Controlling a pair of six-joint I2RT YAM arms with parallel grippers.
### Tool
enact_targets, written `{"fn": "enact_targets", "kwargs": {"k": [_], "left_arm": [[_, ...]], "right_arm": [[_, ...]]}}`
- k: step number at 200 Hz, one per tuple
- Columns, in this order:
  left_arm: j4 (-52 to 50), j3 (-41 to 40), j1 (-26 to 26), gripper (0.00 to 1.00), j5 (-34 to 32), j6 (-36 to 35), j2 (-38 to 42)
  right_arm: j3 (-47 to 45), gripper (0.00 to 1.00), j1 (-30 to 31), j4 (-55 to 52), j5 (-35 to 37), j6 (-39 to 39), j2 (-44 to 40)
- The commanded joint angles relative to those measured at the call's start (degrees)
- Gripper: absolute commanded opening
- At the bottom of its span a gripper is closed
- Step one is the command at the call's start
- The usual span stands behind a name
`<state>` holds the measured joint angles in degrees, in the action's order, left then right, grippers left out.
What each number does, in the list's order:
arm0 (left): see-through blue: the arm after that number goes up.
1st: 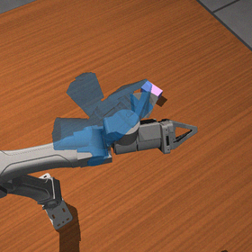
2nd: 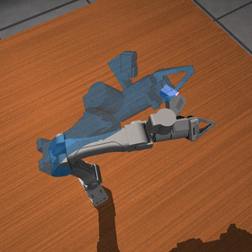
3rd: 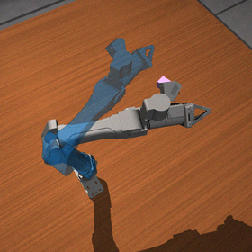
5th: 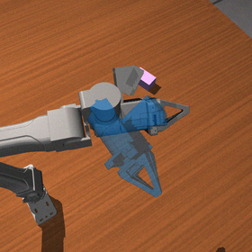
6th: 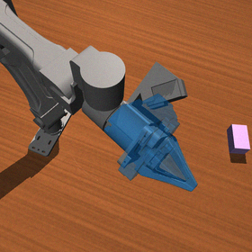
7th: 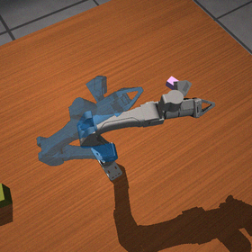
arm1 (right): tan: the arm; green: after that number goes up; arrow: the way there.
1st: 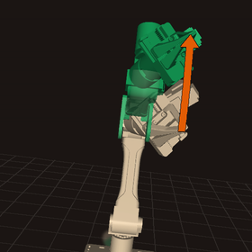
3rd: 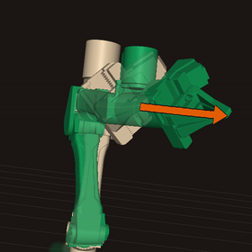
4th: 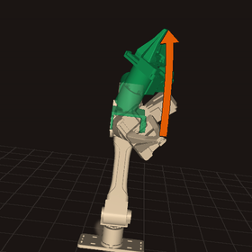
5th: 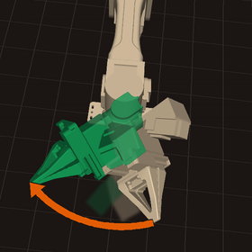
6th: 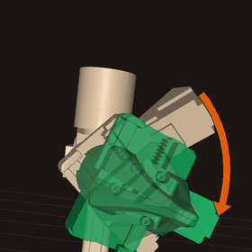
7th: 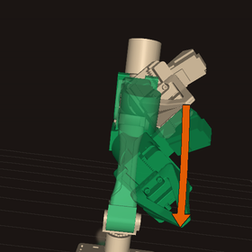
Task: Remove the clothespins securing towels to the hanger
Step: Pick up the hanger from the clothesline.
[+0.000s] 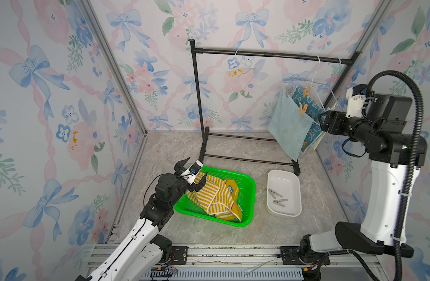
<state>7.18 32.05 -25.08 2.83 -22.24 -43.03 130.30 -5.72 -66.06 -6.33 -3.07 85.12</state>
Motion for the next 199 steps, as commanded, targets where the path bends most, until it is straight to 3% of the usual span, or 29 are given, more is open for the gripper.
{"fn": "enact_targets", "kwargs": {"k": [1, 69, 199], "left_arm": [[-0.07, -0.25, 0.47, 0.97, -0.37, 0.16, 0.5], [-0.76, -0.15, 0.73, 0.97, -0.31, -0.34, 0.27], [-1.34, 0.26, 1.22, 0.98, 0.53, -0.38, -0.48]], "right_arm": [[2.65, 0.79, -1.44, -1.42, -2.6, 1.25, 3.47], [15.51, 0.7, -2.55, -4.66, -3.56, 3.15, 16.29], [16.82, 0.05, -2.55, -1.51, -8.2, 4.92, 20.44]]}}
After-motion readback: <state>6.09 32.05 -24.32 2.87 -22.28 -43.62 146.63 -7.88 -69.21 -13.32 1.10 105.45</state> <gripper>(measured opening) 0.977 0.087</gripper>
